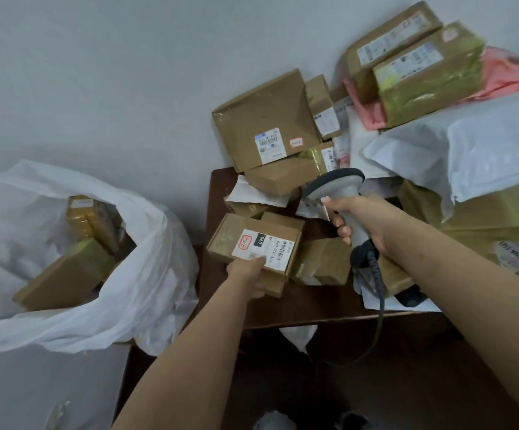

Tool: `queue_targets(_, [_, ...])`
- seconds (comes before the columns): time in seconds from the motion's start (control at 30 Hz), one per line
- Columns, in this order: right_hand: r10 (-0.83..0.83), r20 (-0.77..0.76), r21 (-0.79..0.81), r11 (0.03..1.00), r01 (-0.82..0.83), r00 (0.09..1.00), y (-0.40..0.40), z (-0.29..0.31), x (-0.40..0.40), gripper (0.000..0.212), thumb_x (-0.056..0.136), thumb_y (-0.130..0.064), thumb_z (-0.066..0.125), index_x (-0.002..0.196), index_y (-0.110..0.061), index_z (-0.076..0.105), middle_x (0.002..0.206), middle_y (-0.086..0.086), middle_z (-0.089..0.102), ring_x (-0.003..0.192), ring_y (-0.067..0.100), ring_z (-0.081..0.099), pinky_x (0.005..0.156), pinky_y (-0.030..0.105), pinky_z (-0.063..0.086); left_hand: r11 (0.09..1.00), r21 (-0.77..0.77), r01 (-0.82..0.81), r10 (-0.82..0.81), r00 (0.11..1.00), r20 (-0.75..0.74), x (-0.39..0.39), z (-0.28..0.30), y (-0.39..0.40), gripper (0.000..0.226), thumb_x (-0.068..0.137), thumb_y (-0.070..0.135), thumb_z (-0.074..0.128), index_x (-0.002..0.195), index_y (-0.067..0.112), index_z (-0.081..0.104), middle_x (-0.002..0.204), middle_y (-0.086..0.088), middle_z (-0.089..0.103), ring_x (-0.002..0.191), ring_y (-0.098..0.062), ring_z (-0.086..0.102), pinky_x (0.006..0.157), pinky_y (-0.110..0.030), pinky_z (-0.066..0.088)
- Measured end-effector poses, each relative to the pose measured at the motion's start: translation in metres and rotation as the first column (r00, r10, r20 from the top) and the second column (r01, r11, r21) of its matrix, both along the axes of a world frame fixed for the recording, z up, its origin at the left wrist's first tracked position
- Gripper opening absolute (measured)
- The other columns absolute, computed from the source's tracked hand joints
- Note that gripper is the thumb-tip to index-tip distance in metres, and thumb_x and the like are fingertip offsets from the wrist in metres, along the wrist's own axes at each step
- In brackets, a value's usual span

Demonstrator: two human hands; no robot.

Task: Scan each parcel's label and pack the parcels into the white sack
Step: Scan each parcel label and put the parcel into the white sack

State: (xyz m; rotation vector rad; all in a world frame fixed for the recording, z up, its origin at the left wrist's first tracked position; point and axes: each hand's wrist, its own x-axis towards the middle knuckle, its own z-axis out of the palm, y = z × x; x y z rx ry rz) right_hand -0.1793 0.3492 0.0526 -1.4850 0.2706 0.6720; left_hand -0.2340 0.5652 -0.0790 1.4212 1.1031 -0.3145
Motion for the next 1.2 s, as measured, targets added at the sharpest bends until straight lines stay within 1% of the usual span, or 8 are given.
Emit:
queue_targets(0.17, [0.002, -0.030, 0.009, 1.000, -0.002, 1.000, -0.009, -0.009, 0.007, 0.031, 0.089, -0.024, 0.071, 0.110, -0.006, 0.057, 0.058, 0.003, 0.046, 0.040, 0.011, 0.039, 0.039, 0.021, 0.038, 0.981, -0.125, -0.148, 0.148, 0.989, -0.004, 0.016, -0.017, -0.018, 0.060, 0.080, 0.026, 0.078, 0.130, 0.011, 0.048, 0.109, -0.011, 0.068, 0.080, -0.029, 0.063, 0.045, -0.041, 0.054])
queue_targets(0.4, [0.011, -0.043, 0.006, 1.000, -0.010, 0.999, -0.015, -0.014, 0.015, 0.027, 0.089, -0.023, 0.071, 0.103, -0.006, 0.056, 0.058, 0.003, 0.047, 0.042, 0.012, 0.040, 0.041, 0.022, 0.039, 0.970, -0.050, -0.237, 0.233, 0.970, -0.072, 0.036, -0.050, -0.017, 0.088, 0.050, 0.025, 0.094, 0.124, 0.011, 0.050, 0.102, -0.008, 0.070, 0.083, -0.029, 0.066, 0.078, -0.057, 0.053])
queue_targets(0.67, [0.011, -0.063, 0.004, 1.000, -0.011, 0.998, -0.018, -0.020, 0.019, 0.030, 0.088, -0.023, 0.072, 0.105, -0.005, 0.056, 0.057, 0.003, 0.047, 0.042, 0.012, 0.040, 0.041, 0.023, 0.039, 0.982, 0.030, -0.186, 0.187, 0.981, -0.056, 0.032, -0.026, -0.031, 0.056, 0.064, 0.009, 0.089, 0.111, 0.003, 0.060, 0.093, -0.013, 0.072, 0.072, -0.028, 0.072, 0.068, -0.055, 0.059])
queue_targets(0.8, [0.023, -0.061, -0.008, 1.000, -0.024, 0.998, -0.017, -0.022, 0.021, 0.033, 0.088, -0.024, 0.072, 0.109, -0.005, 0.056, 0.055, 0.002, 0.048, 0.041, 0.011, 0.041, 0.040, 0.023, 0.039, 0.990, 0.038, -0.137, 0.139, 0.989, -0.041, 0.026, -0.002, -0.043, 0.025, 0.083, 0.005, 0.072, 0.106, 0.007, 0.063, 0.097, -0.007, 0.071, 0.081, -0.023, 0.069, 0.077, -0.043, 0.059])
queue_targets(0.93, [0.037, -0.056, -0.009, 0.999, -0.038, 0.998, -0.015, -0.022, 0.023, 0.029, 0.088, -0.025, 0.072, 0.105, -0.007, 0.057, 0.054, 0.000, 0.049, 0.041, 0.010, 0.042, 0.039, 0.023, 0.040, 0.990, 0.004, -0.138, 0.138, 0.990, -0.005, 0.030, 0.004, -0.046, 0.026, 0.087, 0.011, 0.069, 0.111, 0.005, 0.062, 0.099, -0.003, 0.070, 0.082, -0.019, 0.065, 0.084, -0.036, 0.054])
queue_targets(1.03, [0.045, -0.057, -0.013, 0.999, -0.046, 0.997, -0.016, -0.022, 0.022, 0.028, 0.088, -0.025, 0.072, 0.104, -0.007, 0.057, 0.056, 0.000, 0.049, 0.042, 0.010, 0.042, 0.040, 0.023, 0.040, 0.981, -0.076, -0.180, 0.182, 0.983, 0.026, 0.030, 0.012, -0.055, 0.015, 0.091, 0.008, 0.065, 0.104, 0.005, 0.057, 0.097, -0.005, 0.065, 0.068, -0.017, 0.057, 0.075, -0.036, 0.053])
queue_targets(1.1, [0.045, -0.059, -0.016, 0.999, -0.046, 0.997, -0.018, -0.021, 0.021, 0.027, 0.088, -0.025, 0.071, 0.102, -0.007, 0.056, 0.056, 0.001, 0.048, 0.042, 0.010, 0.042, 0.040, 0.023, 0.040, 0.964, -0.160, -0.212, 0.220, 0.975, 0.033, 0.030, 0.018, -0.061, 0.023, 0.093, 0.007, 0.062, 0.115, 0.004, 0.057, 0.105, -0.009, 0.067, 0.079, -0.022, 0.062, 0.077, -0.039, 0.051])
queue_targets(1.2, [0.042, -0.063, -0.015, 0.999, -0.043, 0.997, -0.023, -0.022, 0.022, 0.030, 0.089, -0.025, 0.071, 0.107, -0.005, 0.056, 0.057, 0.001, 0.047, 0.043, 0.011, 0.040, 0.039, 0.023, 0.039, 0.946, -0.208, -0.249, 0.263, 0.964, 0.043, 0.034, 0.021, -0.066, 0.038, 0.094, 0.007, 0.061, 0.130, 0.004, 0.050, 0.127, -0.013, 0.060, 0.120, -0.033, 0.054, 0.103, -0.052, 0.040])
